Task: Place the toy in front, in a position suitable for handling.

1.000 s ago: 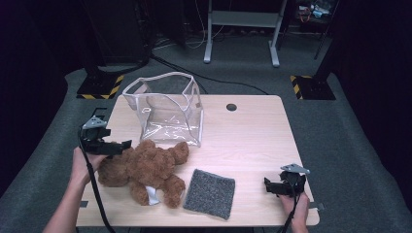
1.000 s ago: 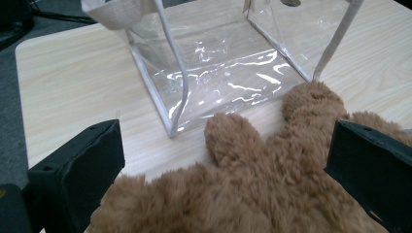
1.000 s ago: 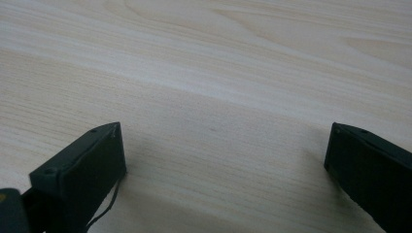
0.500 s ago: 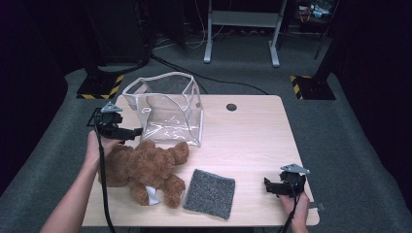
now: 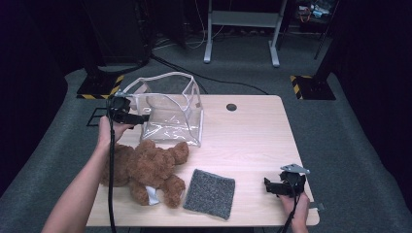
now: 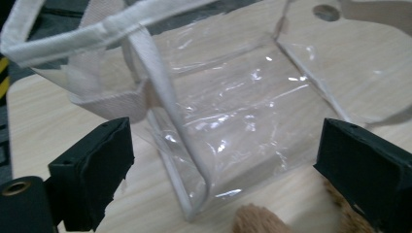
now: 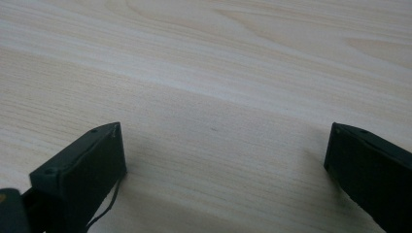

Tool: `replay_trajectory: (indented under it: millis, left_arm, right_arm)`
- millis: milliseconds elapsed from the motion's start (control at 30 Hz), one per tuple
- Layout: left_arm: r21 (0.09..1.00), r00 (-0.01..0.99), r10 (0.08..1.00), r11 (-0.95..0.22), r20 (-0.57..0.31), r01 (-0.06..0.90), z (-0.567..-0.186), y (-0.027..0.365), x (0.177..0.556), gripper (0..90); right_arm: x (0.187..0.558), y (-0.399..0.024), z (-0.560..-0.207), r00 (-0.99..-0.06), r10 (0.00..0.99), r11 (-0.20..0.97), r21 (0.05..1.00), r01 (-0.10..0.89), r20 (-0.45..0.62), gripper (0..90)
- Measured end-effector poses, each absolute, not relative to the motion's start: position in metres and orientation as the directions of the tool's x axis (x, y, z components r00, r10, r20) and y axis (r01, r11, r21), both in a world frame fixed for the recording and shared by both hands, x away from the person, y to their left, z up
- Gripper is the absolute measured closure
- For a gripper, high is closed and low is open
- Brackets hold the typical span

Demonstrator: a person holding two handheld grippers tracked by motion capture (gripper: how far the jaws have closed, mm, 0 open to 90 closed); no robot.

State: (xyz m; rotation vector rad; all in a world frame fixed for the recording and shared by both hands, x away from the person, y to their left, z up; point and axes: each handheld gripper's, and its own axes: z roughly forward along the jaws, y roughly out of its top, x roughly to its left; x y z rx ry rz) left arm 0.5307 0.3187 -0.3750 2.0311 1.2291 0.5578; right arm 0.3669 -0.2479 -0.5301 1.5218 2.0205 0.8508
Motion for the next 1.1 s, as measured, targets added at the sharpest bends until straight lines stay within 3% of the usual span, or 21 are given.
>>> replay_trajectory:
  millis: [233, 367, 567, 700, 733, 867, 1100]
  left_arm:
    - [0.748, 0.416, 0.906, -0.33, 0.08, 0.576, -0.367, 0.312, 0.547, 19.9]
    - [0.743, 0.394, 0.916, -0.317, 0.077, 0.589, -0.369, 0.312, 0.553, 22.4]
    - [0.749, 0.347, 0.937, -0.26, 0.043, 0.61, -0.372, 0.316, 0.563, 33.1]
    - [0.746, 0.315, 0.947, -0.252, 0.059, 0.617, -0.377, 0.317, 0.566, 43.3]
    - [0.749, 0.305, 0.95, -0.247, 0.063, 0.614, -0.378, 0.318, 0.566, 54.2]
    - [0.757, 0.322, 0.946, -0.241, 0.043, 0.607, -0.381, 0.319, 0.567, 74.9]
    - [0.772, 0.288, 0.955, -0.232, 0.066, 0.592, -0.381, 0.316, 0.569, 85.5]
  right_arm:
    - [0.367, -0.248, -0.53, -0.273, 0.962, 0.189, 0.716, 0.672, 0.002, 0.5]
    - [0.367, -0.248, -0.53, -0.279, 0.96, 0.198, 0.715, 0.67, -0.004, 0.5]
    - [0.367, -0.248, -0.53, -0.277, 0.961, 0.196, 0.716, 0.671, -0.003, 0.5]
    - [0.367, -0.248, -0.53, -0.278, 0.961, 0.196, 0.716, 0.67, -0.003, 0.5]
    - [0.367, -0.248, -0.53, -0.277, 0.961, 0.195, 0.717, 0.669, -0.003, 0.5]
    - [0.367, -0.248, -0.53, -0.276, 0.961, 0.195, 0.717, 0.669, -0.003, 0.5]
    - [0.367, -0.248, -0.53, -0.276, 0.961, 0.194, 0.717, 0.669, -0.003, 0.5]
